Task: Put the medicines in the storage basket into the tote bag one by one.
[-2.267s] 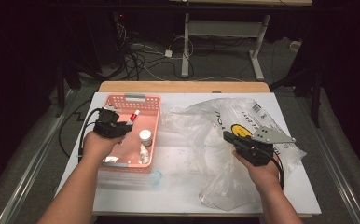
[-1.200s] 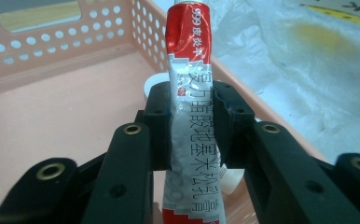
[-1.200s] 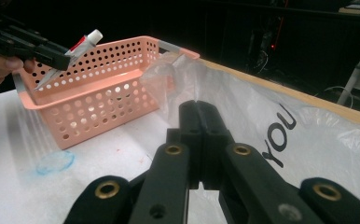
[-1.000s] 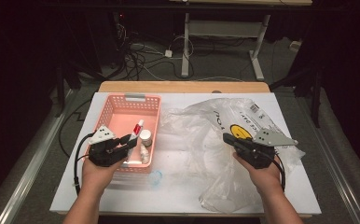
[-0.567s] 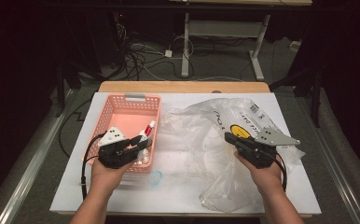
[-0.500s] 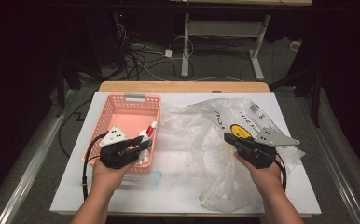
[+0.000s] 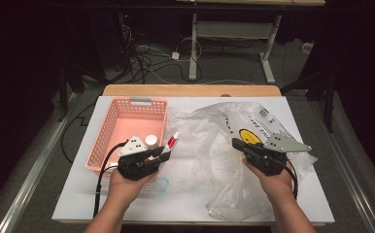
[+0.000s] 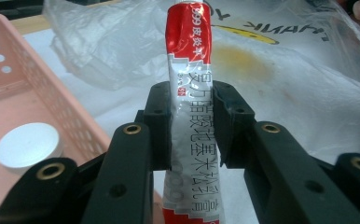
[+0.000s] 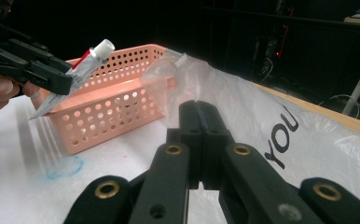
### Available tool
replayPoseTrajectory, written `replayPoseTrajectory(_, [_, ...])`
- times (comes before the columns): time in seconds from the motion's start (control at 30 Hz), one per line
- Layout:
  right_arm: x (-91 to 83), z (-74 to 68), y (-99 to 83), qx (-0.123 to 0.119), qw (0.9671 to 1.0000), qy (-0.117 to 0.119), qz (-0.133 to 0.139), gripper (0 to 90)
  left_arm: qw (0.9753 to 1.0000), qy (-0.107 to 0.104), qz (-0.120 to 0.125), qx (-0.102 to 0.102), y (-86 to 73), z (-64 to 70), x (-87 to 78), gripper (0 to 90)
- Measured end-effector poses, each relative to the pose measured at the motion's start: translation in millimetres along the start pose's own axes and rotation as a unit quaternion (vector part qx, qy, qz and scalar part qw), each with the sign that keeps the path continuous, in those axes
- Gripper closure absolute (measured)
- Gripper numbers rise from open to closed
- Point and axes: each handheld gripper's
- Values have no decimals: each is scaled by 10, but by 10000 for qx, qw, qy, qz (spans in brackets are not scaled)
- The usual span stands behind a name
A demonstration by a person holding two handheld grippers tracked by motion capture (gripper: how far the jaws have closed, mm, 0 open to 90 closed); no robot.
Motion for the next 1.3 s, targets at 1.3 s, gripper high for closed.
replayPoseTrajectory(1.3, [-50, -22, 32, -35, 10000, 22, 48, 900, 9956, -526, -583, 507, -21, 602, 755, 682])
Point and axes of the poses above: each handheld gripper's, and its own axes: x roughly forward along the jaws, y roughly out of its top, z roughly to its right, and after that the axes turned 8 degrees about z, right-handed
